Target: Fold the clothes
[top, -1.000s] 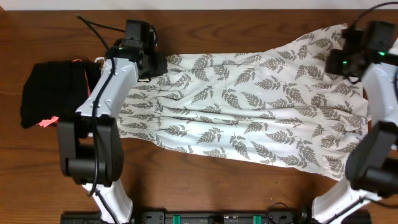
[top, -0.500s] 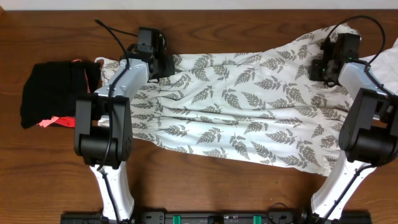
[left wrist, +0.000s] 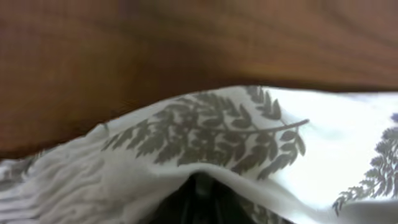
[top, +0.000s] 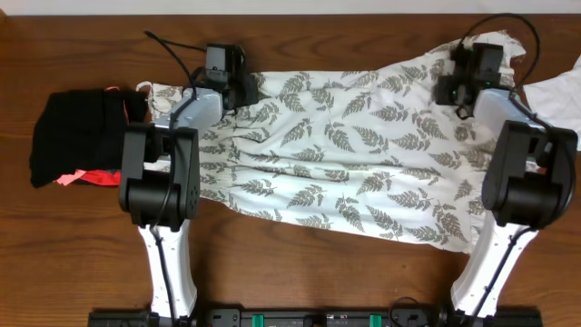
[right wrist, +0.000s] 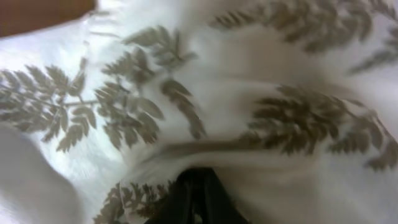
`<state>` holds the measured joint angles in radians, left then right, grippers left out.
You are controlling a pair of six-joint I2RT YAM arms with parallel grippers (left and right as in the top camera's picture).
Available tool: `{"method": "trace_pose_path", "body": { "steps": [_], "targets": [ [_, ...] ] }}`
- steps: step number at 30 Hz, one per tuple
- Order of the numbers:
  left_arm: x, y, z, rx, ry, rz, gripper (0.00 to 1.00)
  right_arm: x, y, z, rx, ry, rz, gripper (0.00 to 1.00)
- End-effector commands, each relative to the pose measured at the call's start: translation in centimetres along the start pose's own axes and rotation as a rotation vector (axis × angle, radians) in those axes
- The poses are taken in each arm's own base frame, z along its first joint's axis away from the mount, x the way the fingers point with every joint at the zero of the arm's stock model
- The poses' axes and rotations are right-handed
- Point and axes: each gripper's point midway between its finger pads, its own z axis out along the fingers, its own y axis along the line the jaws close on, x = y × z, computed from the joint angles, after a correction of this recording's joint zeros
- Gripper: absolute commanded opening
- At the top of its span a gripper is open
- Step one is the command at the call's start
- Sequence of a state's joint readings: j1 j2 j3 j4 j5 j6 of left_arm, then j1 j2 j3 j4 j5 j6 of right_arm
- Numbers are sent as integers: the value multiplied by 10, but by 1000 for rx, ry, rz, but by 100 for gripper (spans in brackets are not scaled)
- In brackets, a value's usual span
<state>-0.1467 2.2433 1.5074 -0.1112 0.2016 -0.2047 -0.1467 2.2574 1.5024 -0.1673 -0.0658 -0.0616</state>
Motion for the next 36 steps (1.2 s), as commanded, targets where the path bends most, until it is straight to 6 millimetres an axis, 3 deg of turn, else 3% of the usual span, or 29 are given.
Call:
{"method": "trace_pose_path", "body": {
  "steps": [1, 6, 10, 14, 22, 26, 27, 29, 30, 33, 36],
  "targets": [
    [22, 22, 25, -79, 28, 12, 12, 71, 10, 43, 1, 155, 54, 9],
    [0, 28, 24, -121, -67, 19, 11, 63, 4, 53, 14, 97, 87, 18],
    [-10, 34, 22, -160, -112, -2, 11, 48, 1, 54, 31, 44, 85, 36],
    [-19, 44, 20, -222, -161, -39, 11, 36, -1, 54, 33, -8, 112, 43],
    [-23, 43, 19, -216, -180, -42, 11, 16, -22, 51, 71, -62, 145, 47],
    [-24, 38, 17, -190, -171, -28, 12, 8, -20, 46, 47, -30, 121, 64],
    [-27, 33, 13, -173, -172, -17, 13, 4, -15, 42, 22, -9, 86, 82],
    [-35, 29, 3, -166, -185, -5, 17, -5, -10, 34, 9, 17, 41, 99],
    [-40, 26, -4, -163, -195, 5, 24, -11, -9, 28, 7, 25, 25, 99],
    [-58, 17, -35, -166, -220, 59, 28, -36, -7, 0, -1, 45, 23, 99],
    [-66, 10, -76, -176, -210, 87, 39, -62, -6, -42, -3, 56, 36, 99]
  ]
}}
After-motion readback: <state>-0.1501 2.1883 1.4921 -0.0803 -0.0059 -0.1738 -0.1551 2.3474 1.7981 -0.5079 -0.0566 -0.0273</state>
